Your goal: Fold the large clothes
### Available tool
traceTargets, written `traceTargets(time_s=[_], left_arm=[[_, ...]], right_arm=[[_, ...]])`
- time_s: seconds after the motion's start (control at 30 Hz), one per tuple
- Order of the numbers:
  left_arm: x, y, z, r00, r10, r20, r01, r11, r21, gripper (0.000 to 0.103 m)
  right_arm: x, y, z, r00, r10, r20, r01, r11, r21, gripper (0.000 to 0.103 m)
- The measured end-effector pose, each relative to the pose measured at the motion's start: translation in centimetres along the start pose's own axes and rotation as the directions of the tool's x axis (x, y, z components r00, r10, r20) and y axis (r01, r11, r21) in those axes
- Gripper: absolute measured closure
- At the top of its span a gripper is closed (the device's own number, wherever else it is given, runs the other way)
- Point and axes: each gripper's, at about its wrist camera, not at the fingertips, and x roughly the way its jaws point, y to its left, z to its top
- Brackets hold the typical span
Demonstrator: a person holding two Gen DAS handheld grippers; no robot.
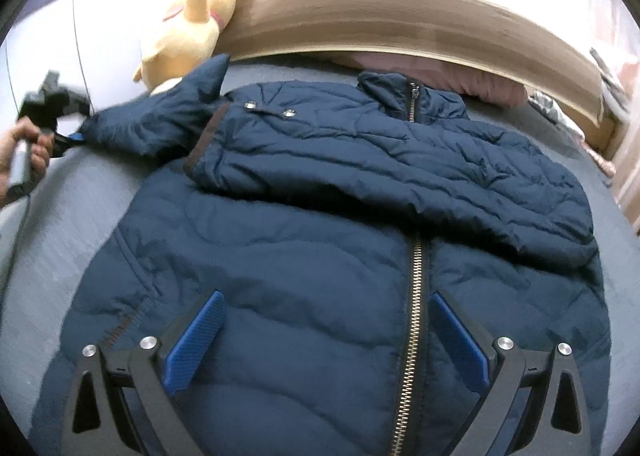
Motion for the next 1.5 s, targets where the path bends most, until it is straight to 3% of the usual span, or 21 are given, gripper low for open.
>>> traceTargets(time_s=[0.07, 0.13, 0.23, 0.33, 0.5, 0.63, 0.77, 0.83, 0.9, 0.97, 1.03, 1.07, 1.13, 1.17, 1.27, 1.37, 1.43, 1.5], left_arm=[[-2.0, -1.8, -0.5, 0.994, 0.050, 0.092, -0.057, 0.996, 0.074, 0.093], [-4.6, -5.1, -1.8, 0.972, 0.084, 0.219, -0.131, 0.969, 0.210, 0.094], [-9.0, -11.5, -5.6, 0.926, 0.019, 0.378, -0.186, 0.893, 0.411, 0.094], [-11.2, -17.3, -9.6, 0.909, -0.079, 0.410, -0.178, 0.816, 0.550, 0.095], [-10.9, -26.4, -17.6, 0.929, -0.183, 0.322, -0.121, 0.671, 0.731, 0.095], [-8.7, -30.6, -23.2, 0.956, -0.210, 0.203, -0.039, 0.598, 0.801, 0.095], [-6.1, -33.7, -28.7, 0.978, -0.191, 0.080, 0.031, 0.517, 0.855, 0.094], [-4.1, -34.6, -31.0, 0.988, -0.149, -0.031, 0.099, 0.477, 0.874, 0.087], [-2.1, -35.0, -32.5, 0.984, -0.075, -0.162, 0.178, 0.443, 0.879, 0.047], [-2.1, -34.7, -33.3, 0.981, -0.063, -0.183, 0.192, 0.424, 0.885, 0.044], [-3.9, -34.1, -33.5, 0.987, -0.089, -0.131, 0.155, 0.373, 0.915, 0.037], [-5.1, -33.7, -32.9, 0.987, -0.116, -0.109, 0.145, 0.371, 0.917, 0.030], [-7.4, -33.0, -31.3, 0.980, -0.171, -0.102, 0.164, 0.401, 0.901, 0.025], [-8.5, -32.5, -30.1, 0.973, -0.200, -0.111, 0.189, 0.427, 0.884, 0.021], [-11.5, -29.4, -25.3, 0.954, -0.286, -0.094, 0.244, 0.551, 0.798, 0.018], [-10.9, -25.9, -22.0, 0.971, -0.235, 0.029, 0.143, 0.677, 0.722, 0.017], [-9.4, -23.1, -19.8, 0.986, -0.159, 0.049, 0.089, 0.755, 0.650, 0.017], [-7.9, -20.9, -18.5, 0.993, -0.113, 0.036, 0.071, 0.806, 0.588, 0.017]], right_arm=[[-0.6, -0.9, 0.1, 1.000, 0.015, 0.015, -0.015, 0.999, 0.030, 0.000], [-1.4, -2.1, 0.3, 0.999, 0.014, 0.039, -0.016, 0.998, 0.062, 0.000], [-2.5, -5.5, 0.8, 0.998, 0.017, 0.064, -0.026, 0.988, 0.152, 0.000], [-3.3, -9.3, 1.3, 0.997, 0.012, 0.082, -0.033, 0.966, 0.255, 0.000], [-4.7, -15.6, 1.1, 0.995, 0.014, 0.100, -0.054, 0.909, 0.413, 0.000], [-5.3, -19.7, 0.0, 0.995, 0.016, 0.099, -0.065, 0.861, 0.505, 0.000], [-5.6, -22.7, -1.2, 0.996, 0.041, 0.084, -0.081, 0.820, 0.567, 0.000], [-5.4, -23.8, -1.6, 0.996, 0.050, 0.075, -0.085, 0.805, 0.588, 0.000], [-5.2, -24.7, -2.0, 0.995, 0.071, 0.066, -0.097, 0.787, 0.609, 0.000], [-4.9, -25.4, -2.2, 0.994, 0.093, 0.060, -0.110, 0.771, 0.627, 0.000], [-4.7, -25.6, -2.2, 0.992, 0.111, 0.061, -0.124, 0.761, 0.637, 0.000], [-4.5, -25.5, -2.0, 0.991, 0.118, 0.063, -0.131, 0.758, 0.638, 0.000], [-4.2, -25.3, -1.4, 0.988, 0.135, 0.069, -0.148, 0.760, 0.633, 0.000], [-3.9, -24.8, -0.7, 0.987, 0.147, 0.067, -0.156, 0.766, 0.623, 0.000], [-2.8, -23.3, 1.2, 0.977, 0.200, 0.070, -0.202, 0.776, 0.597, 0.000], [-1.0, -22.3, 3.4, 0.967, 0.247, 0.069, -0.238, 0.768, 0.595, 0.000], [0.5, -22.5, 4.2, 0.952, 0.297, 0.079, -0.277, 0.719, 0.637, 0.000], [3.1, -23.2, 4.4, 0.942, 0.332, 0.055, -0.269, 0.645, 0.716, 0.000]])
